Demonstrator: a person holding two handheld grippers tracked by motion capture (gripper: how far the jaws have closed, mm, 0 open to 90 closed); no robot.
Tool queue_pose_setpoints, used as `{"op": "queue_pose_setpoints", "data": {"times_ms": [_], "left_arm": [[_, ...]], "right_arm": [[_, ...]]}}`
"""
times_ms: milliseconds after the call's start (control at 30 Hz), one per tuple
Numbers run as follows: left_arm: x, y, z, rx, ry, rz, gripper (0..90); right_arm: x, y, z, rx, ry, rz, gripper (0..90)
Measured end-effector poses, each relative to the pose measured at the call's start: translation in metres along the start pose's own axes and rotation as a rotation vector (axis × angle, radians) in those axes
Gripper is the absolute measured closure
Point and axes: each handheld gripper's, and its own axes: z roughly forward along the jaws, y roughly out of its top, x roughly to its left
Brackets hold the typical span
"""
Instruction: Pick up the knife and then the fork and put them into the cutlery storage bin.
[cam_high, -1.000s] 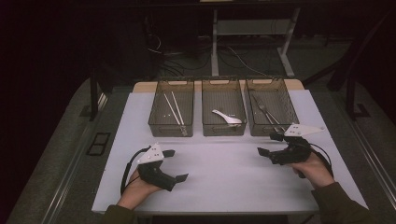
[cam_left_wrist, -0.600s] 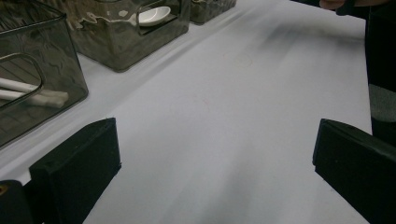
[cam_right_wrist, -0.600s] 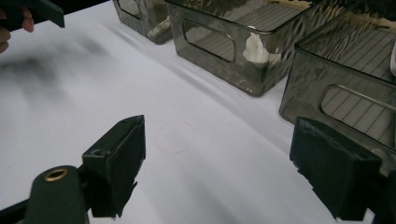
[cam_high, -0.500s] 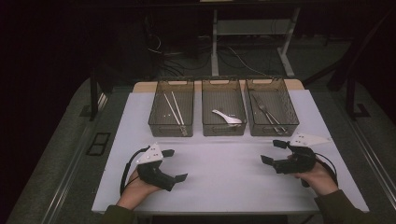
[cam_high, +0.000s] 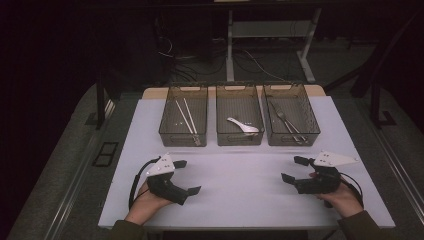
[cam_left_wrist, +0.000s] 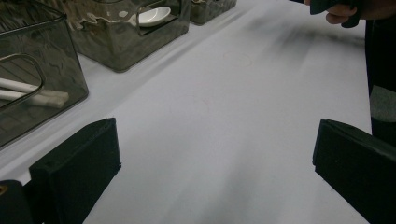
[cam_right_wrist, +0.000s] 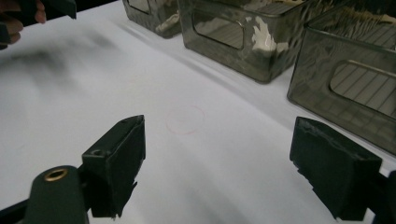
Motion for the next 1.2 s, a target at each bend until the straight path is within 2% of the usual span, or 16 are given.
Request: {"op": "queue_pose_setpoints", "data": {"times_ms": [333,600,1200], "left_arm": [[0.000,0.000,-0.001,0.000,0.003,0.001,0.0],[0.000,0.000,-0.001,-0.001,0.004,0.001,0.0],[0.000,0.000,0.000,0.003,0.004,0.003,0.0]], "right_arm": [[0.002,-0.010,-0.005,0.015,-0.017,-0.014,18.0],[0.000,-0.016,-0.009,0.013,-0.026,-0.006,18.0],[-0.001,-0.016,-0.011,0.006,-0.021,0.008,18.0]]}}
